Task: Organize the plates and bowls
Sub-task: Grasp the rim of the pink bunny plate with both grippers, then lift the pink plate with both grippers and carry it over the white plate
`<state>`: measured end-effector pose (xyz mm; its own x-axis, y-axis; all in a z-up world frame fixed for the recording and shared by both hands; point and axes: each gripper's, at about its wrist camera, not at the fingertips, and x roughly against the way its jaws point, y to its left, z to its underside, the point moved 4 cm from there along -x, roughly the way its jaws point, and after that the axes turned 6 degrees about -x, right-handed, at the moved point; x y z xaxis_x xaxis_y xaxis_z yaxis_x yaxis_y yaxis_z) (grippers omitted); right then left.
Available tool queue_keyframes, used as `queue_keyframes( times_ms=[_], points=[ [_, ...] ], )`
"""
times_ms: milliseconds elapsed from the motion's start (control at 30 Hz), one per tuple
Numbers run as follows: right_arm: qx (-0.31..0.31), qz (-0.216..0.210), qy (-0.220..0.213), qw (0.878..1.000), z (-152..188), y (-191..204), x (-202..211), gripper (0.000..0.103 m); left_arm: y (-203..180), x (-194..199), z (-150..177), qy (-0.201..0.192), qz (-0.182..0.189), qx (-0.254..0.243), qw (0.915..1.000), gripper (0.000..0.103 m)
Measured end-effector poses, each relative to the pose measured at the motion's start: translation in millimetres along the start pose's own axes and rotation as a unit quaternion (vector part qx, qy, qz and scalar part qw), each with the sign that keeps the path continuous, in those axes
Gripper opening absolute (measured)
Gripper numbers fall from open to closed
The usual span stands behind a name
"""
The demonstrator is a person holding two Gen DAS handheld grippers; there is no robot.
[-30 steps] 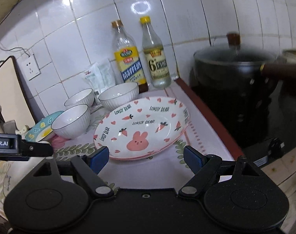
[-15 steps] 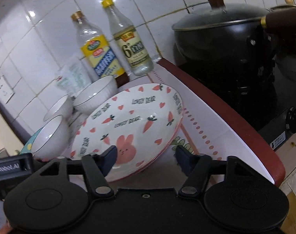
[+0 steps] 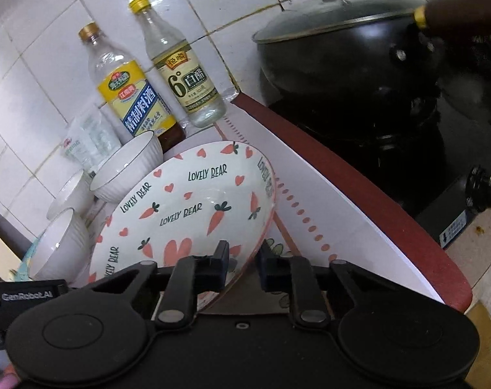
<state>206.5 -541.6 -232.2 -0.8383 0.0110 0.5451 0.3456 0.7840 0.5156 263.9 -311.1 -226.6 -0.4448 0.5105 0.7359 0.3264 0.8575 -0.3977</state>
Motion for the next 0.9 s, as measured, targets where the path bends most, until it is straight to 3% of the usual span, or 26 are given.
queue_keyframes(
  times_ms=[200,267,300,500,900],
  points=[
    [-0.003,0.010,0.029,1.000,-8,3,-4,0.019,1,-8,-3,0.006,-0.003,0.012,0.9999,0.015],
    [-0.007,0.014,0.037,0.999,-10,4,-5,0.020,-2,-10,-5,0.014,-0.008,-0.004,0.9999,0.015],
    [-0.001,0.020,0.041,0.999,-11,6,-5,0.020,-4,-10,-8,-0.014,-0.015,-0.019,0.9996,0.015],
    [0.033,0.030,0.060,0.997,-14,19,5,0.021,-13,-5,-10,-0.004,-0.033,-0.063,0.9975,0.016],
    [0.055,-0.012,0.061,0.997,4,34,52,0.022,-7,47,13,-0.023,-0.033,-0.087,0.9954,0.017]
  ],
)
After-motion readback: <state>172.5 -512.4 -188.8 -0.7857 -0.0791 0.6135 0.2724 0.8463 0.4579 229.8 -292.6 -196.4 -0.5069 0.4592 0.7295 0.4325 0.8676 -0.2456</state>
